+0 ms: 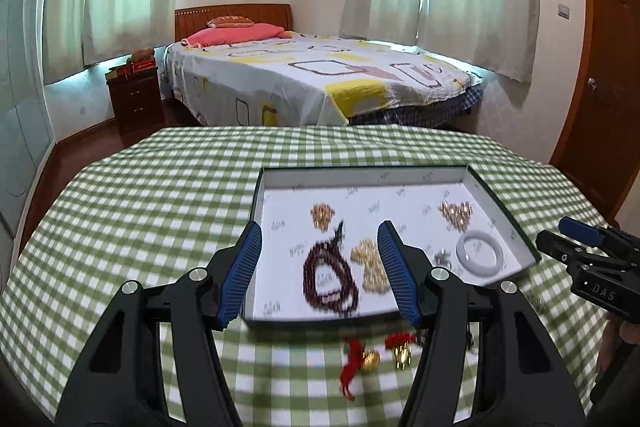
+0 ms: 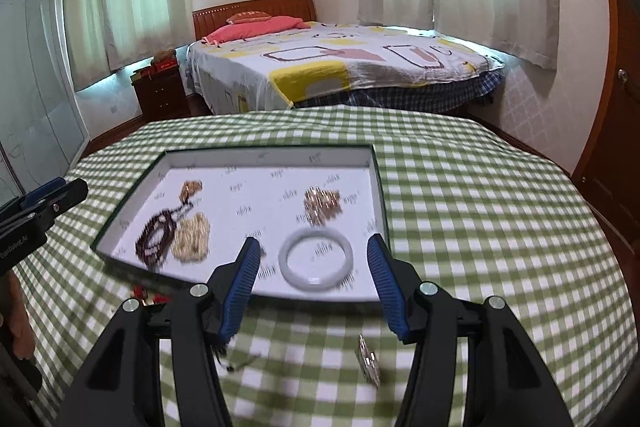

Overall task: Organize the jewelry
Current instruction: 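Withdraw both tools from the box toward the remaining jewelry, then grasp the silver rhinestone brooch with the right tool while the left tool approaches the red tassel charm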

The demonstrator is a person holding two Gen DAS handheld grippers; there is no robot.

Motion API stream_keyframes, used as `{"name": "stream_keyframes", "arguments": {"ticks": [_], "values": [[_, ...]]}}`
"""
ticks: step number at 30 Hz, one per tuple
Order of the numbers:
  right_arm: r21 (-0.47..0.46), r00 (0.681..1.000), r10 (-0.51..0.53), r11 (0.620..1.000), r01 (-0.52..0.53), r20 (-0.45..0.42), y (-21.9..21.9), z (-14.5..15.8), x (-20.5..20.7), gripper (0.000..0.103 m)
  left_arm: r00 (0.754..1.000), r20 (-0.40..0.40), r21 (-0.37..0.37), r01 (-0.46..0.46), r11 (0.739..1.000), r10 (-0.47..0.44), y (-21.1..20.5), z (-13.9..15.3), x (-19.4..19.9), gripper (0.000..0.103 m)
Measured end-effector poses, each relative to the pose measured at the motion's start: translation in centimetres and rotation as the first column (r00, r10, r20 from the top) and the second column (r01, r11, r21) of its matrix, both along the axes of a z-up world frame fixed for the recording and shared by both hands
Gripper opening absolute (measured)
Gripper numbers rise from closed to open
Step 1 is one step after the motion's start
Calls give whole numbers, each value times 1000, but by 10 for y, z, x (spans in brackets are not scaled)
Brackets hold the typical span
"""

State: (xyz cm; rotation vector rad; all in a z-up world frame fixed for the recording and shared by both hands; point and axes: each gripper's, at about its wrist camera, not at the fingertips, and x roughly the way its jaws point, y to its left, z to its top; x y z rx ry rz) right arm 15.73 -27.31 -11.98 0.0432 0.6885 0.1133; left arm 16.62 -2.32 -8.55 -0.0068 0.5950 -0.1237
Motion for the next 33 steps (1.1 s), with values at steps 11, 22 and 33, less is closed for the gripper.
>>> {"name": "stream_keyframes", "arguments": {"ticks": [11,22,33], "values": [[-19,996,-53,999,51,-77,-15,-46,-24,55,999,-46,23,-12,1000,13,9,-36,-30,59],[-27,988,-81,997,78,-132,-23,-65,-12,48,996,-91,25,-20,999,22,10,-53,-27,59],[-26,981,-79,997,75,-179,-23,-76,-11,16,991,-135,17,-13,1000,16,7,-66,-23,58]]}}
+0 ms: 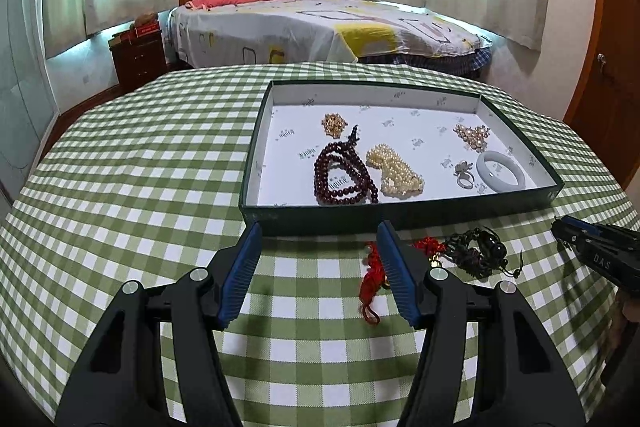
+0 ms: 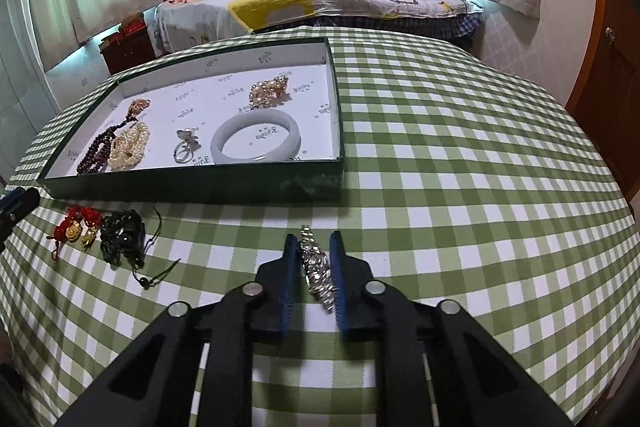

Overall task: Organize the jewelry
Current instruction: 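Grasp the silver rhinestone brooch with the right tool while the left tool approaches the red tassel charm, then grasp the red tassel gold charm with the left tool while the right tool holds the silver brooch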

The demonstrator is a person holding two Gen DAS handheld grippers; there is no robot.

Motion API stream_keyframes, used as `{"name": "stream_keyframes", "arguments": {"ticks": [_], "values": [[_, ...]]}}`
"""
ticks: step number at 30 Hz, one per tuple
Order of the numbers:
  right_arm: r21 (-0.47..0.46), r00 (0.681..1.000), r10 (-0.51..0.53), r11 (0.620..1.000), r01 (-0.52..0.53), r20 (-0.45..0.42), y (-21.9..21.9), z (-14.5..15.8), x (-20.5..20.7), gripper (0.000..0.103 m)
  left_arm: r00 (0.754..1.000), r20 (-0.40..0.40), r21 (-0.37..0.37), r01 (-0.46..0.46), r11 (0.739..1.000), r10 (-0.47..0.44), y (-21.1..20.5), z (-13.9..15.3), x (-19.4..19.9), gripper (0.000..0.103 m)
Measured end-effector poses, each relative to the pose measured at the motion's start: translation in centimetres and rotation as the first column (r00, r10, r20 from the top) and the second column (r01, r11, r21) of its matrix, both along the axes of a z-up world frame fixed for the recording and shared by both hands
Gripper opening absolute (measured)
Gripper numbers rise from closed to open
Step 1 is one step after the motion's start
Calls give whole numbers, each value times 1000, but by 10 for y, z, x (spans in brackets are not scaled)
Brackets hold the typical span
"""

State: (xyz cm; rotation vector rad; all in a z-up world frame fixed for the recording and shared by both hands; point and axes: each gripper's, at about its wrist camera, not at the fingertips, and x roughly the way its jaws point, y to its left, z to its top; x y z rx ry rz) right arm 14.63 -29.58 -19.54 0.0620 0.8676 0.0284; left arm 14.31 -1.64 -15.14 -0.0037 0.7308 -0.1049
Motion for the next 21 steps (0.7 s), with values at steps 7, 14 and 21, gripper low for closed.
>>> {"name": "stream_keyframes", "arguments": {"ticks": [7,14,21], "values": [[23,999,39,999,-40,18,13,5,-3,16,999,-24,3,33,999,-33,-8,-6,1,50],[37,998,53,998,-55,31,16,9,-4,16,996,-60,1,67,998,-67,-19,-16,5,43],[52,998,54,997,-55,27,14,8,-2,16,992,-91,-5,92,996,-92,-26,-23,9,42]]}}
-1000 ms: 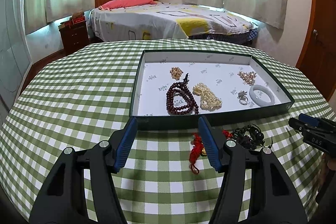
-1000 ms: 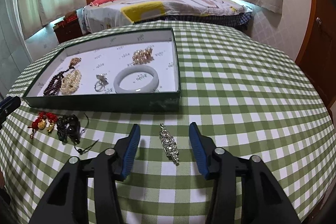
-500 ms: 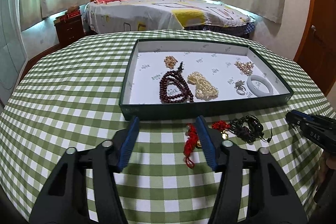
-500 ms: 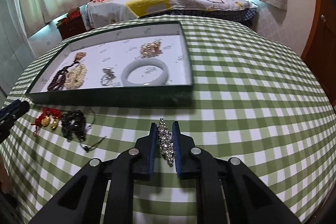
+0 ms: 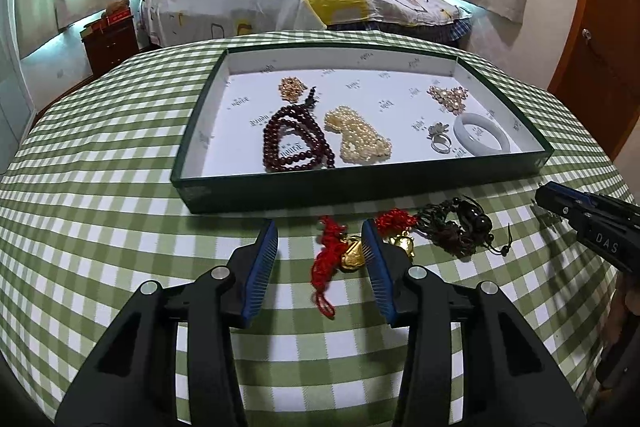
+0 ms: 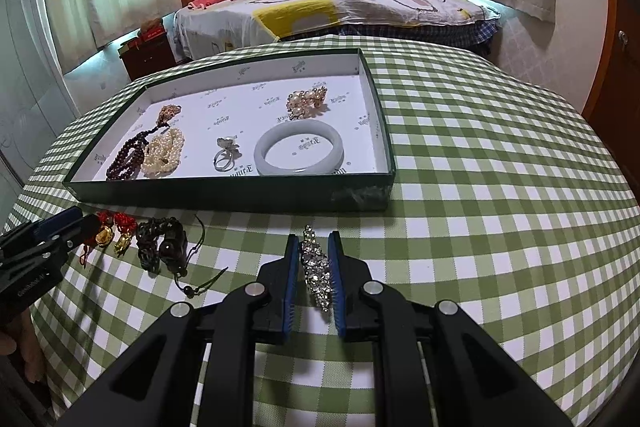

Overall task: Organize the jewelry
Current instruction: 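Grasp the red tassel gold charm with the left tool while the right tool holds the silver brooch, then carry the red charm with the left tool while the right tool carries the silver brooch into the box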

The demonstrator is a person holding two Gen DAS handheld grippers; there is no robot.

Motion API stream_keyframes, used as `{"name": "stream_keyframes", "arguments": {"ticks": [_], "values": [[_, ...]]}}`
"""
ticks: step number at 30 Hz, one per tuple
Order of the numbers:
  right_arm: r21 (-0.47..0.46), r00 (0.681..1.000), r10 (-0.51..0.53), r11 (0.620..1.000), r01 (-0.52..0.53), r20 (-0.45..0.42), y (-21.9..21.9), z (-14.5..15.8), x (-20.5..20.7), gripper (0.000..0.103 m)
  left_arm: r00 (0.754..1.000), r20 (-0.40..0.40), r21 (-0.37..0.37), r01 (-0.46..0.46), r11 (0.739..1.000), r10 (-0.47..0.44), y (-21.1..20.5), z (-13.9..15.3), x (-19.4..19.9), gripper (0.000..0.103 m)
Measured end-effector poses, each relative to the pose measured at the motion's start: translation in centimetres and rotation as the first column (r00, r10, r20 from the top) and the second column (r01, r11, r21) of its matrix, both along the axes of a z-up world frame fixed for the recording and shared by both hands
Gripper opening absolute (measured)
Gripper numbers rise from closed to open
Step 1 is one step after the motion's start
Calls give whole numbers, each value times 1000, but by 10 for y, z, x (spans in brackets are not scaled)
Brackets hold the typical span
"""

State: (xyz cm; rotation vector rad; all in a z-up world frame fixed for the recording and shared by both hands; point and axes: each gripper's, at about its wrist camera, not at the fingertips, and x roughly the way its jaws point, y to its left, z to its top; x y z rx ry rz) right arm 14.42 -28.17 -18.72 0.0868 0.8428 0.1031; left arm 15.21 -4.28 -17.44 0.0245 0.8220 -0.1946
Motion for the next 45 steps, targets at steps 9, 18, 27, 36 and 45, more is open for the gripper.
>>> {"name": "stream_keyframes", "arguments": {"ticks": [9,18,27,36,45], "values": [[14,1000,7,1000,-6,-11,1,-4,2,16,998,-41,1,37,999,-37,-8,-8,5,32],[16,1000,8,1000,-8,-13,3,-6,2,16,998,-35,-26,51,998,-52,-7,-8,2,19],[13,1000,15,1000,-16,7,7,0,-1,16,999,-12,-34,35,999,-36,-2,-1,-4,16],[31,998,29,999,-31,52,14,19,-5,16,998,51,-47,35,998,-32,0,25,-7,16],[36,991,57,997,-62,124,26,48,11,16,992,125,-59,44,997,-36,-5,54,12,16]]}}
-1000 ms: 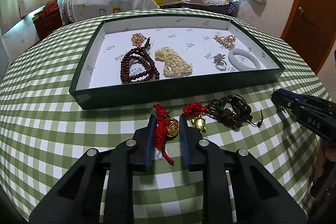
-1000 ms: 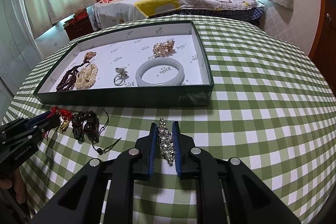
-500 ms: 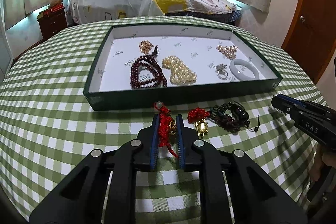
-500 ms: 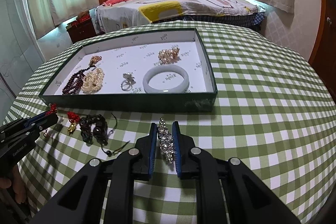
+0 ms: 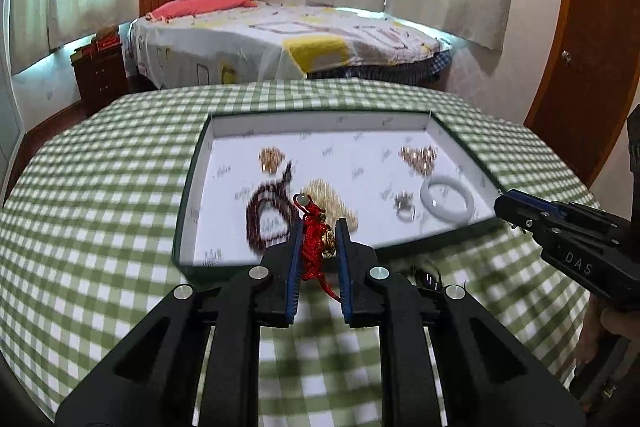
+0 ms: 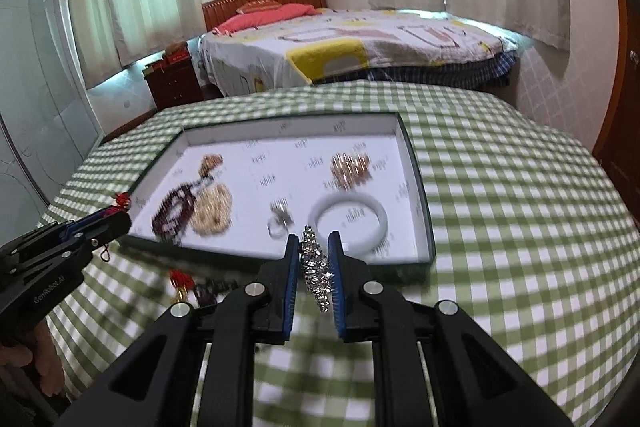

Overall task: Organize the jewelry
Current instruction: 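Carry the red charm with the left tool while the right tool carries the silver brooch into the box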

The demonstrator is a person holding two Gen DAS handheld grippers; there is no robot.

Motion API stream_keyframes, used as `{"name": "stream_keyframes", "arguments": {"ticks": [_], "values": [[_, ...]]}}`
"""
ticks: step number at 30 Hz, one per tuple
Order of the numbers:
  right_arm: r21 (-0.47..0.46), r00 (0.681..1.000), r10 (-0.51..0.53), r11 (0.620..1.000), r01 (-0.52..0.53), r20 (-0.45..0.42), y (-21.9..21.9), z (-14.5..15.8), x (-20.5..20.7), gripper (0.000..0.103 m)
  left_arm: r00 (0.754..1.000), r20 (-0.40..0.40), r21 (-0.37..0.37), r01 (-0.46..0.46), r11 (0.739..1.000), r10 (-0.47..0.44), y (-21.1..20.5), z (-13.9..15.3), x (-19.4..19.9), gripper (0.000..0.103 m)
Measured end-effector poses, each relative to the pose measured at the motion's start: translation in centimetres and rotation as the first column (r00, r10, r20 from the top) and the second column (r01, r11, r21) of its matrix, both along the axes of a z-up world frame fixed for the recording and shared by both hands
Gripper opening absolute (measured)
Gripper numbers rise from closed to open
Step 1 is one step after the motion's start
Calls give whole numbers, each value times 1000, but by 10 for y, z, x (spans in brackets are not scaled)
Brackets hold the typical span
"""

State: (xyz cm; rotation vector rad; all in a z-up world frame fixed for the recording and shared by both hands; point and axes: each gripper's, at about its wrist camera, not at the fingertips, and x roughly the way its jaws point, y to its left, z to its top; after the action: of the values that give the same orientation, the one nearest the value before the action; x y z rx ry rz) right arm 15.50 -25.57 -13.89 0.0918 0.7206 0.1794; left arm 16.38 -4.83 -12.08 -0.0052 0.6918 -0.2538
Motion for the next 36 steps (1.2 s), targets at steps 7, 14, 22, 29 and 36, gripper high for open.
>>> {"name": "stream_keyframes", "arguments": {"ticks": [7,14,22,29,36], "values": [[-13,996,42,999,-41,84,15,28,36,16,999,47,-4,3,1000,-3,-10,18,38,16],[-4,993,72,997,-72,89,28,28,79,16,999,38,5,-2,1000,2,-25,17,96,16],[-38,996,89,995,-89,-18,36,-12,119,15,998,-60,60,6,998,-2,-41,-18,142,16],[-46,991,77,996,-82,-111,34,-35,136,16,985,-175,74,3,997,10,-45,-41,165,16],[-58,986,80,994,-89,-145,36,-41,140,16,967,-254,129,25,991,8,-54,-51,178,17]]}}
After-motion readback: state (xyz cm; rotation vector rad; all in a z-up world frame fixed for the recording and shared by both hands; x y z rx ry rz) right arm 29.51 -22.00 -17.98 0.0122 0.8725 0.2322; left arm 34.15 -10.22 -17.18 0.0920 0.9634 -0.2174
